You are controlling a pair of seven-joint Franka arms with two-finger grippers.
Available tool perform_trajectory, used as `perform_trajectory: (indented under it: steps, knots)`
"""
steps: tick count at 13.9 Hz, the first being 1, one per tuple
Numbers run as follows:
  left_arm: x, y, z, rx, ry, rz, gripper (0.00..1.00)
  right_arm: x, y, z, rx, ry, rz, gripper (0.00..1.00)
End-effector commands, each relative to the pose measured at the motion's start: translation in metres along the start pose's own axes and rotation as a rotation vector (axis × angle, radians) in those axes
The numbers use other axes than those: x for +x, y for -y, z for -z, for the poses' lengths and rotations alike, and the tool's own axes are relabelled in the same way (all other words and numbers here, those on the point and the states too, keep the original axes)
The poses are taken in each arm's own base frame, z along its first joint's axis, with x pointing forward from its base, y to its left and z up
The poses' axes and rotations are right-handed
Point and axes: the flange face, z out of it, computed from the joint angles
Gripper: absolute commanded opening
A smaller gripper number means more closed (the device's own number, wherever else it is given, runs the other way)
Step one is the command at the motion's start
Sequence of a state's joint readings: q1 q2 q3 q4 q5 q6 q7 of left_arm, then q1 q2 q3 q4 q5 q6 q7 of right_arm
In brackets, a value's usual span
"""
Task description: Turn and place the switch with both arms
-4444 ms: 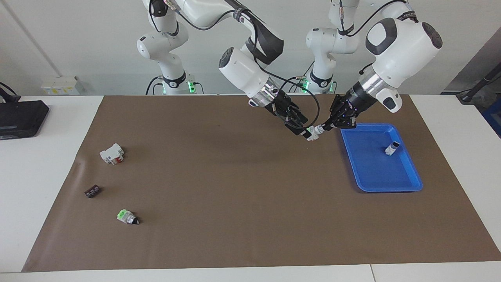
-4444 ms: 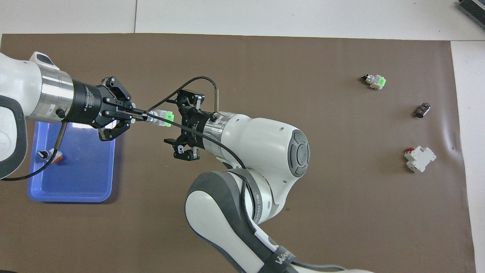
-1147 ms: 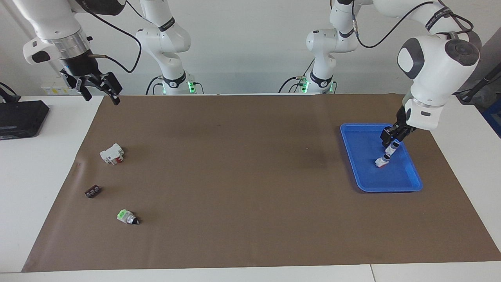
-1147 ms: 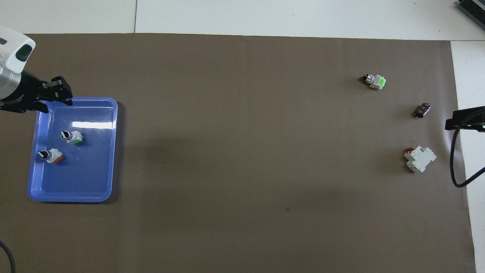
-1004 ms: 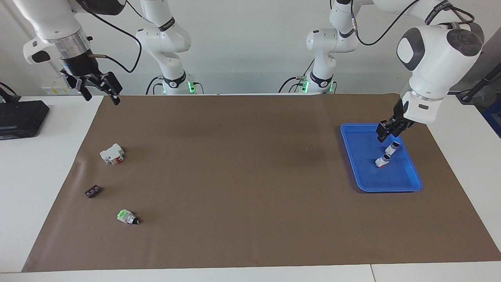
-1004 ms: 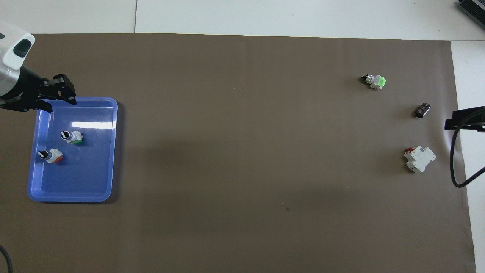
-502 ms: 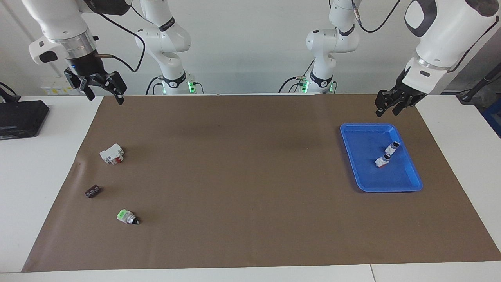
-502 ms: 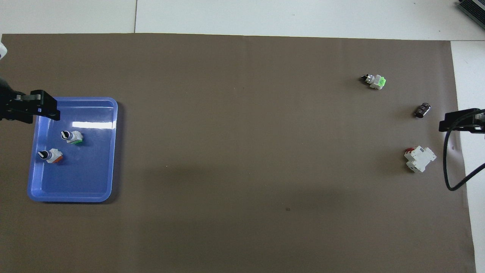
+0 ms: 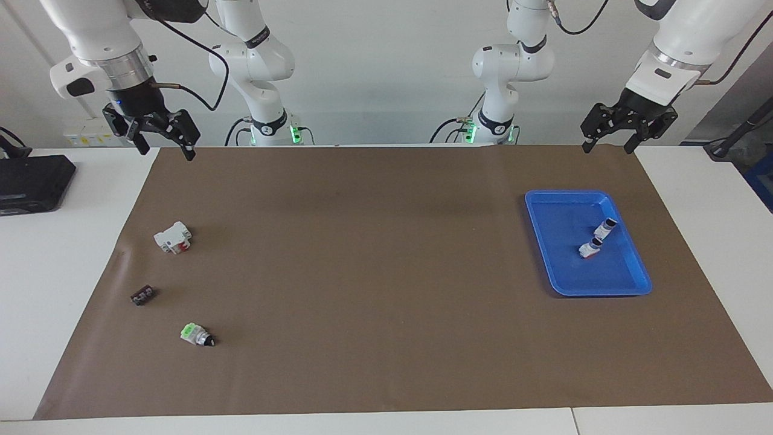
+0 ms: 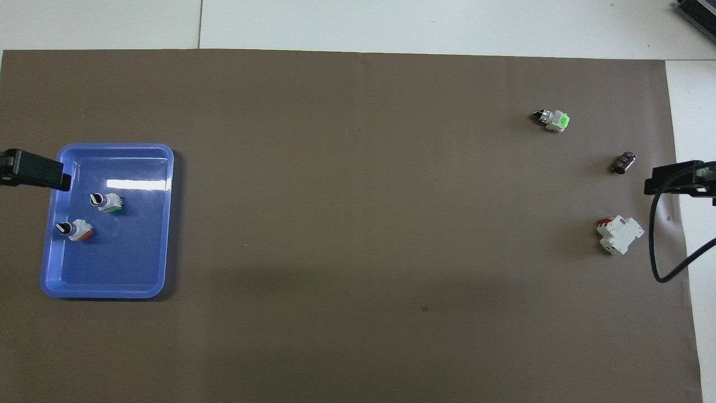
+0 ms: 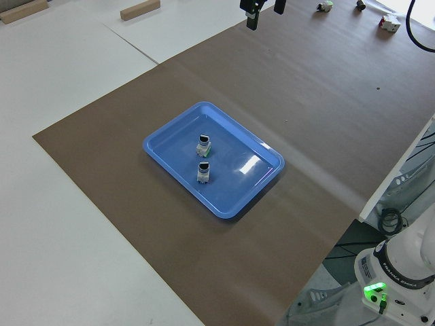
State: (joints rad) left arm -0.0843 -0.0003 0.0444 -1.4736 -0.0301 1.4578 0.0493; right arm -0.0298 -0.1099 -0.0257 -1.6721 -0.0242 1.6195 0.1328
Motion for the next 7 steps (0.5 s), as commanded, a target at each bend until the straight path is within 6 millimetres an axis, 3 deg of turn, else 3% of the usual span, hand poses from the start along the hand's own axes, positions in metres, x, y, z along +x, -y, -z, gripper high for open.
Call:
perform_trajectory:
  steps: [1,7]
  knots:
    - [-0.0034,0.0041,-0.0001,-0.001,0.001,-0.015,1.0,-0.0012,-0.003,0.0032,-0.014,0.005,0.02,1.0]
    - [-0.0031,0.0051,-0.0006,0.043,0.003,-0.019,1.0,-0.0018,-0.0046,0.0025,-0.013,0.013,0.017,1.0]
